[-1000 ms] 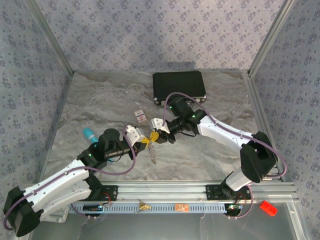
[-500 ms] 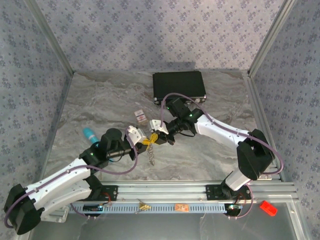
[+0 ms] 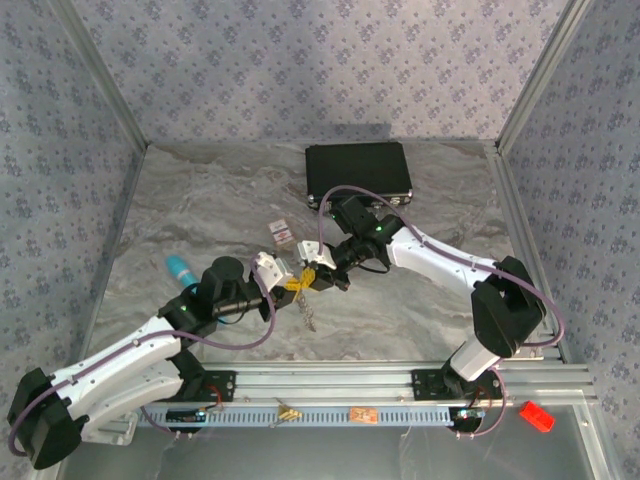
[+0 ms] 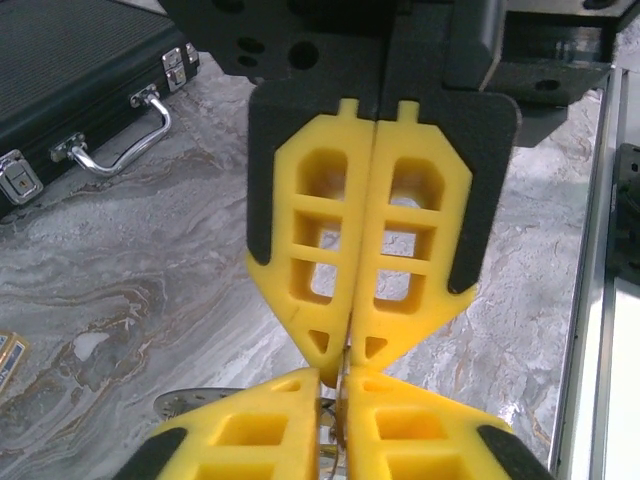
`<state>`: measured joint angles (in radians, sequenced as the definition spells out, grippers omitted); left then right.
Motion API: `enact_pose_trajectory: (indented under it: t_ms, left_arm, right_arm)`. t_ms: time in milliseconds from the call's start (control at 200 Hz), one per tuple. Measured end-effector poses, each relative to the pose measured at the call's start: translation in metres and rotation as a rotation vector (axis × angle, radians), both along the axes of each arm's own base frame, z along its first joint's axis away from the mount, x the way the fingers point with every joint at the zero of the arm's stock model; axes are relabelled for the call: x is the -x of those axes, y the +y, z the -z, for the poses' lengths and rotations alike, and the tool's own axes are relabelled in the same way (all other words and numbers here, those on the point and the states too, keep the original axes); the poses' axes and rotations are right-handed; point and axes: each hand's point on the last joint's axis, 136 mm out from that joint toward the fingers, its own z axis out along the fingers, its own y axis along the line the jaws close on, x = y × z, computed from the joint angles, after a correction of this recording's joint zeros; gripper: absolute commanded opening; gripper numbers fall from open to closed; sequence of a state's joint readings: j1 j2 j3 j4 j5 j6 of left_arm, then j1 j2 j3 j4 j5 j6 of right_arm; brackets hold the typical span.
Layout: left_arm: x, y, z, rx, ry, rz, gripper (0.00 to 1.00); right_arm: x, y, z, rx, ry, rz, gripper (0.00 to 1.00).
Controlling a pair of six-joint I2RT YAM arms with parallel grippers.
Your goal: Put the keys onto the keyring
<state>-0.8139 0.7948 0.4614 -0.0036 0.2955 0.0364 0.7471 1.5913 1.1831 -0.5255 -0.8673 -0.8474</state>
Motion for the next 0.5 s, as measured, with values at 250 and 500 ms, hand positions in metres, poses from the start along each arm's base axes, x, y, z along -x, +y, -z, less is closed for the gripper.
enact_pose_trajectory:
  t_ms: [250,500]
  left_arm:
    - [0.0,-0.001,0.003,-0.005,0.009,0.005,0.0]
    - [-0.017,0.008,0.003,0.002,0.114,-0.16,0.0]
  right_arm:
    - [-0.001,-0.001,0.002,0.016,0.0,0.011,0.18]
    - [-0.028,-0.015,-0.005,-0.052,-0.083,0.157,0.24]
